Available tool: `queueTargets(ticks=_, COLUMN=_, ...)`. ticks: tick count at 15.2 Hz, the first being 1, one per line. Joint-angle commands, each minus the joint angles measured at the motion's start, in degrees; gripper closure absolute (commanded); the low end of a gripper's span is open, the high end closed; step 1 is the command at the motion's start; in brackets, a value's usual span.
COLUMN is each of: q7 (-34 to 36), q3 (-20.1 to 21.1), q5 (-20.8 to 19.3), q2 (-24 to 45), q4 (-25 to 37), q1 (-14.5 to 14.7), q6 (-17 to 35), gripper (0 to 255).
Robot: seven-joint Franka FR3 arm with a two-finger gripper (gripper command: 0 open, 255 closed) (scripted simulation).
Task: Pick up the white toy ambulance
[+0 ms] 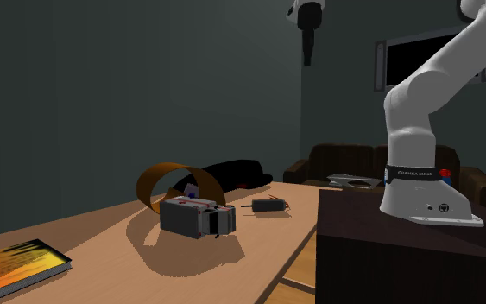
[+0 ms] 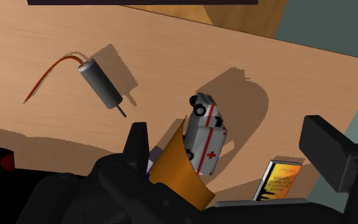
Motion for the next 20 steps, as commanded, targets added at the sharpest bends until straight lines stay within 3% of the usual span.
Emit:
queueTargets(ticks=1, q7=0.0, q3=0.0, q5=0.0, q2=0.0, q4=0.0, q1=0.0, q6=0.0, gripper=0)
queueTargets(ticks=11, q7=-3.4, q3=2.6, q5=0.8, q2=5.6, q4=-14.5, q1=2.4, q6=21.8, gripper=0)
queueTargets(ticks=20, q7=-6.4, q3=4.9, q5=1.9, q2=19.4, q4=-20.7, q1=4.9, q6=43.3, gripper=0)
